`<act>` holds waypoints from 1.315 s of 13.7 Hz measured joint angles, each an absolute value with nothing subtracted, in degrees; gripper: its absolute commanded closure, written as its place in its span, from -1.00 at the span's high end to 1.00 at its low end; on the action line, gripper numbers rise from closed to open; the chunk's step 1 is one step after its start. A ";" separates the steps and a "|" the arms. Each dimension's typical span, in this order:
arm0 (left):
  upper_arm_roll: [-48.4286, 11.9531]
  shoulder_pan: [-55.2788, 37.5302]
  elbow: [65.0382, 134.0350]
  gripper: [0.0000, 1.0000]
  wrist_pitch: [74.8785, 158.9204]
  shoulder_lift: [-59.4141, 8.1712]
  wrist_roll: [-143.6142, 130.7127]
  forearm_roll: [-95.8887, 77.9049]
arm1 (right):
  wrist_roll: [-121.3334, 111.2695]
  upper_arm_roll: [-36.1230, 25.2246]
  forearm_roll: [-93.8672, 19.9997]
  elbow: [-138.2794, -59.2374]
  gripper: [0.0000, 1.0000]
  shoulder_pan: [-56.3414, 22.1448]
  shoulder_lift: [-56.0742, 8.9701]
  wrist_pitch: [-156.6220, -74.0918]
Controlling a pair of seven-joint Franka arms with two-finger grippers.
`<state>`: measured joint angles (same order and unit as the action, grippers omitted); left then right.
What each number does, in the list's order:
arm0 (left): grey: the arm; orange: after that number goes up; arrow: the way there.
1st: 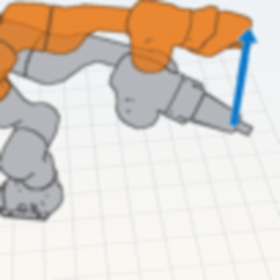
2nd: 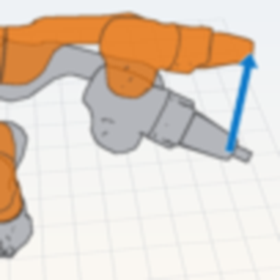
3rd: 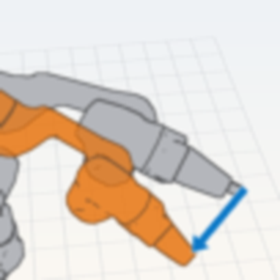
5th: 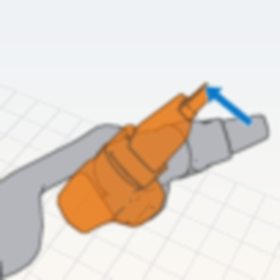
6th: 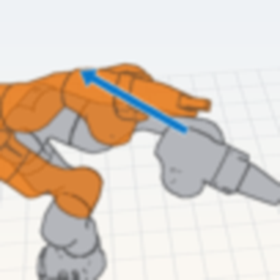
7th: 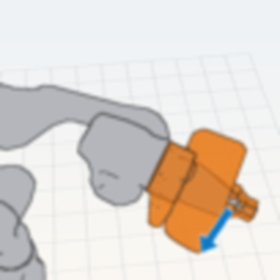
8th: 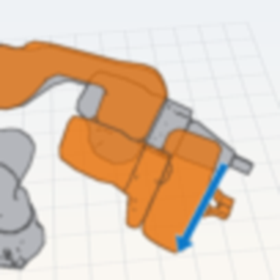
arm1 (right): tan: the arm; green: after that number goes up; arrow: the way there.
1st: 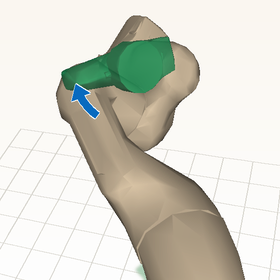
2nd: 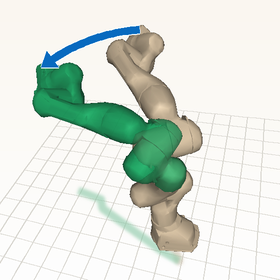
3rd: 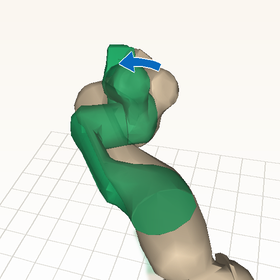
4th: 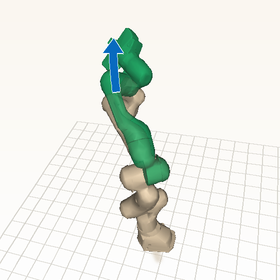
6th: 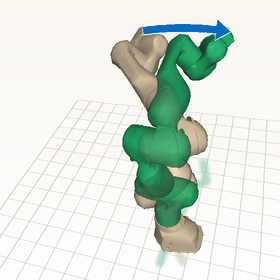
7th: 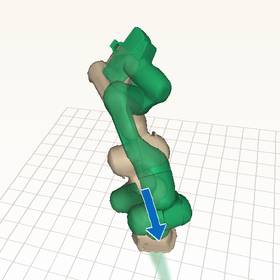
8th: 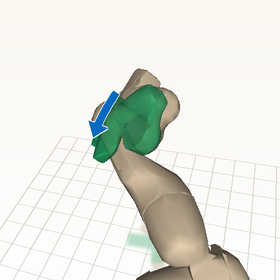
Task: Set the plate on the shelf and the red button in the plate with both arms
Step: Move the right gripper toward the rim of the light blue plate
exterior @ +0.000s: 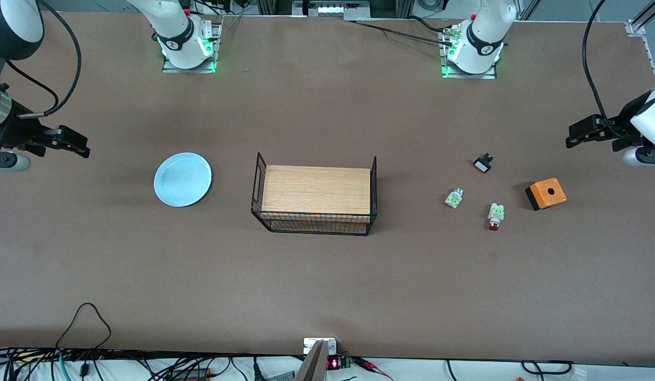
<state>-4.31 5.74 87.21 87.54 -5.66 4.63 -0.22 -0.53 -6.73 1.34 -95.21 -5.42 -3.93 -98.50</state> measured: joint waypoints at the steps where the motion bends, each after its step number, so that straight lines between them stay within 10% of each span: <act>1: -4.32 5.74 87.21 1.00 87.54 -5.66 4.63 -0.21 | -0.53 -6.73 1.34 -95.21 1.00 -5.42 -3.92 -98.44; 12: -4.57 6.08 87.15 1.00 87.48 -5.50 4.63 -0.20 | -0.53 -7.05 1.41 -96.08 1.00 -2.83 -11.13 -101.45; 18: -4.15 7.51 87.11 1.00 87.39 -4.33 4.63 -0.15 | -2.24 -7.01 1.41 -112.26 1.00 -1.62 -14.62 -118.73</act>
